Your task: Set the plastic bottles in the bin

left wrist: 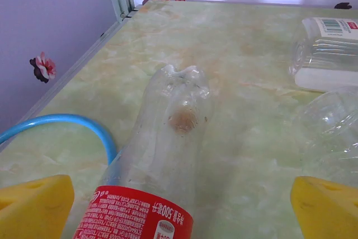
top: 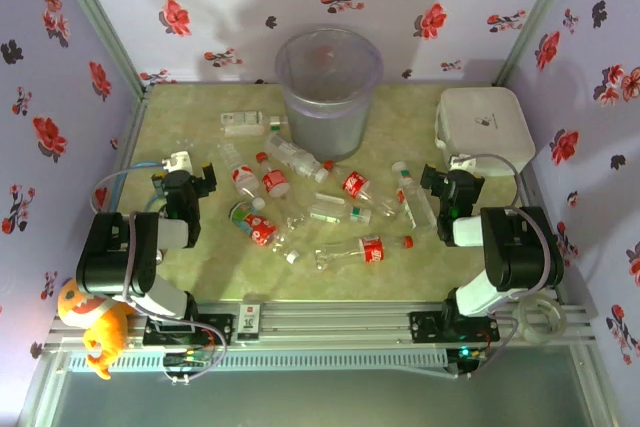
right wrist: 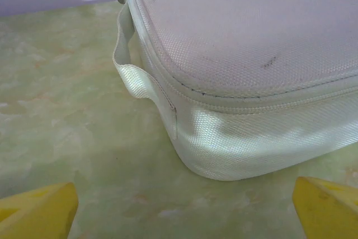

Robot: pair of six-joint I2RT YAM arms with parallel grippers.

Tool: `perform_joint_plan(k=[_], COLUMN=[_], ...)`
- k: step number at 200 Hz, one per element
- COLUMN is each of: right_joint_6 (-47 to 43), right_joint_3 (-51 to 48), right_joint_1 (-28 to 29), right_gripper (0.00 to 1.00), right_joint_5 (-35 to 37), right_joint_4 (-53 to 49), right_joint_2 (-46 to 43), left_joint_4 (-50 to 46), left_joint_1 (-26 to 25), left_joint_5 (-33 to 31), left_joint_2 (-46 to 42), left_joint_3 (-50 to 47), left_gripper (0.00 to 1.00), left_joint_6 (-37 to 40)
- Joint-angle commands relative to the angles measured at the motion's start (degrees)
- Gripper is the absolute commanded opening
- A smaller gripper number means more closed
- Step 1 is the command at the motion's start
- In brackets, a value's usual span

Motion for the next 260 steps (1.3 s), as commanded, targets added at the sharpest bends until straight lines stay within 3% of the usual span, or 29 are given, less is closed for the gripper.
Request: perform_joint_plan(k=[1, 176, 216, 247, 260], right_joint_6=[0.4, 1.6, 1.8, 6.4, 8.1], right_joint_3=[1.0, 1.6, 12.3, 26.3, 32.2], right_joint_1=[-0.3, -1.2, -1.6, -1.2, -0.6], right_gripper=[0.99, 0.99, 0.99, 0.99, 0.99], right_joint_5=[-0.7, -1.7, -1.0, 0.3, -0.1], right_joint_4=[0.5, -0.8, -26.1, -55.6, -69.2], right_joint_2=[0.1, -0.6, -9.5, -12.5, -13.3], left_joint_4=[1.7, 1.1, -20.5, -42.5, -53.5], left_joint_1=[0.5, 0.5, 0.1, 0.1, -0.3], left_joint_5=[0.0, 0.2, -1.8, -2.1, 1.1], left_joint_2=[0.5, 0.3, -12.9, -19.2, -19.4], left_joint_3=[-0.2, 0.2, 7.5, 19.2, 26.6], left_gripper=[1.0, 1.0, 0.99, 0.98, 0.97], left_joint_6=[1.0, 1.1, 0.1, -9.8, -15.2])
